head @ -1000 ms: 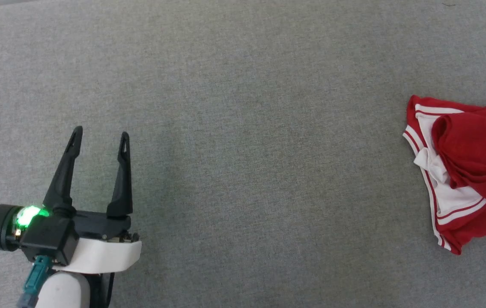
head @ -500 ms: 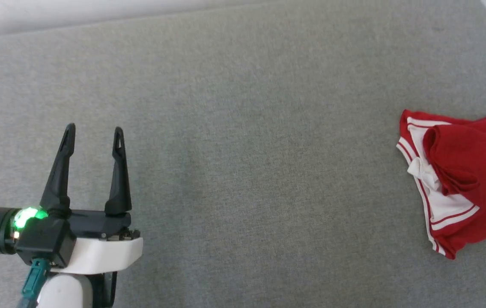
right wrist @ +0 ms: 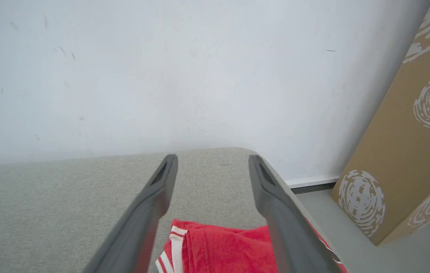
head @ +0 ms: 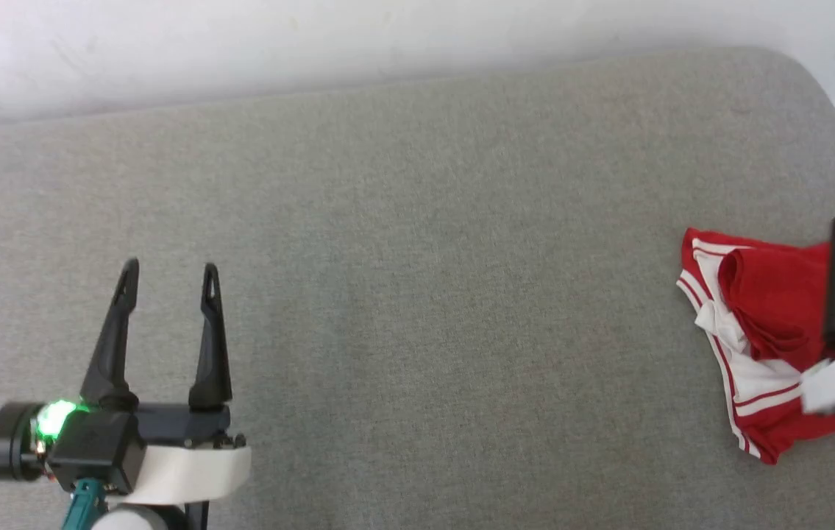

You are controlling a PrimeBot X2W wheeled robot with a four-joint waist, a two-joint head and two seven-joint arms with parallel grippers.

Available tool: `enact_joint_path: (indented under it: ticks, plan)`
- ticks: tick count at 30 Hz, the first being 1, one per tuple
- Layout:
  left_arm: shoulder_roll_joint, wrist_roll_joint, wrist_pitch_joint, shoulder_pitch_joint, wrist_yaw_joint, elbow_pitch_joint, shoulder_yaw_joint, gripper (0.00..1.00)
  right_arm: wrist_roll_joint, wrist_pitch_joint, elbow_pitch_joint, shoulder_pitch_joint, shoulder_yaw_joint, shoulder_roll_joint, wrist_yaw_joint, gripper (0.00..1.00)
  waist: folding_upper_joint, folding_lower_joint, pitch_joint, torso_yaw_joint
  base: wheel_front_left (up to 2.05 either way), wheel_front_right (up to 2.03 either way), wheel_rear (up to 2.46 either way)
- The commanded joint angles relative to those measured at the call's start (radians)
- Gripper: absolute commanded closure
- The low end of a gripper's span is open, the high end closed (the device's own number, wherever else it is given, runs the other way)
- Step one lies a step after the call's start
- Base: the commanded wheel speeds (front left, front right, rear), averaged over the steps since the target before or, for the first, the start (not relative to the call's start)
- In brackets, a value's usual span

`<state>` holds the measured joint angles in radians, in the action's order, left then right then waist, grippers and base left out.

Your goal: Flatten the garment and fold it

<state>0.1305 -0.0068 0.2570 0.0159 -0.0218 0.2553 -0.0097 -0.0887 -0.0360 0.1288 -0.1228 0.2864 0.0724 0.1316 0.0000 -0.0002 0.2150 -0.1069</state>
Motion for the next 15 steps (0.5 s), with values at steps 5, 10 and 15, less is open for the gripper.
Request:
enact_joint_path:
  ticks: [5, 10, 15]
  plan:
    - [-0.015, -0.004, 0.005, 0.054, -0.027, -0.019, 0.001, 0.00, -0.005, 0.097, 0.017, 0.084, -0.055, -0.019, -0.001, 0.00, 0.0000, 0.0002, -0.067, 0.020, 0.00, 0.00, 0.00]
    - [-0.029, -0.012, 0.005, 0.110, -0.043, -0.055, -0.004, 0.00, -0.041, 0.153, -0.035, 0.158, -0.122, -0.022, -0.001, 0.00, 0.0000, 0.0002, -0.113, 0.040, 0.00, 0.00, 0.00]
    - [-0.046, -0.036, 0.005, 0.170, -0.053, -0.106, -0.014, 0.00, -0.001, 0.204, -0.084, 0.205, -0.186, -0.022, -0.001, 0.00, 0.0000, 0.0002, -0.149, 0.055, 0.00, 0.00, 0.00]
